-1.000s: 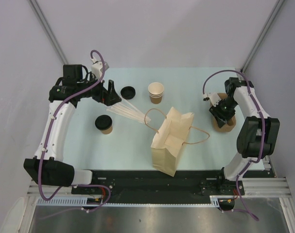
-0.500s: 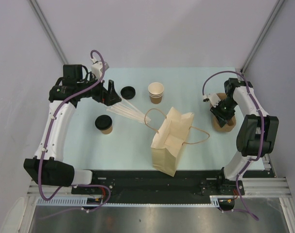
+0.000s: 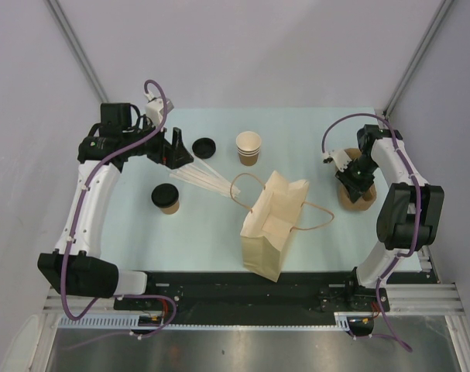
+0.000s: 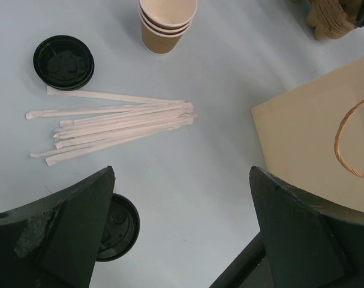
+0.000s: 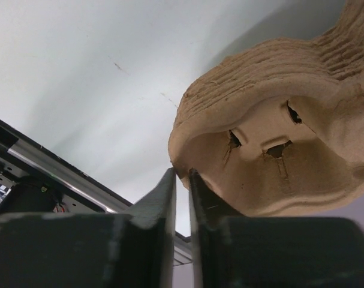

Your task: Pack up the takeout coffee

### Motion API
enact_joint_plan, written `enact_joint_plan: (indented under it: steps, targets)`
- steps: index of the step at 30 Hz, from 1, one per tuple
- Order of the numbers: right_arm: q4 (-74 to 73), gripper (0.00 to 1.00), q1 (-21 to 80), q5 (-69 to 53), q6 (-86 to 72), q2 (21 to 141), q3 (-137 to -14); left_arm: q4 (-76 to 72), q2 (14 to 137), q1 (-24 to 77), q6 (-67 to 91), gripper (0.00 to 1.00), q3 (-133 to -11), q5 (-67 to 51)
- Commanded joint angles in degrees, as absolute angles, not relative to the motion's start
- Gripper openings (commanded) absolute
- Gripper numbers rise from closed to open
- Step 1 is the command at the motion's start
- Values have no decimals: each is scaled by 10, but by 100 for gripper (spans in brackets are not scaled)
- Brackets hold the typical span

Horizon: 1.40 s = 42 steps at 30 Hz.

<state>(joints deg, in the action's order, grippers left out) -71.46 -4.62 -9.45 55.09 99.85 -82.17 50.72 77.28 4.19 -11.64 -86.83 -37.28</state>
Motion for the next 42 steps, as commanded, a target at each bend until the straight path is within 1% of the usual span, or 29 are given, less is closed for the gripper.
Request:
enact_joint_plan:
  steps: [1, 3, 4, 15, 16, 18, 19, 22, 39, 42]
  targets:
    - [-703, 8, -48, -85, 564, 997, -822, 506, 770, 46, -125, 100, -890, -381]
    - [-708, 4, -48, -86, 567, 992, -822, 505, 773, 47, -124, 100, -892, -381]
    - [-708, 0, -48, -88, 569, 986, -822, 505, 772, 46, -124, 99, -893, -382]
    - [-728, 0, -47, -104, 587, 950, -825, 510, 798, 62, -126, 99, -925, -381]
    - [-730, 11, -46, -103, 587, 951, -825, 509, 798, 62, -125, 99, -925, -380]
    - [-731, 29, -44, -102, 590, 954, -825, 508, 800, 67, -124, 99, -925, -379]
    - [-730, 40, -44, -101, 592, 954, -825, 508, 799, 68, -123, 100, -925, -378]
    - [-726, 45, -40, -92, 597, 961, -825, 506, 798, 70, -121, 100, -924, -374]
    - [-685, 38, -29, -62, 596, 980, -791, 508, 797, 71, -120, 100, -921, -373]
    - [-678, 34, -30, -62, 596, 979, -788, 506, 796, 71, -120, 100, -919, -373]
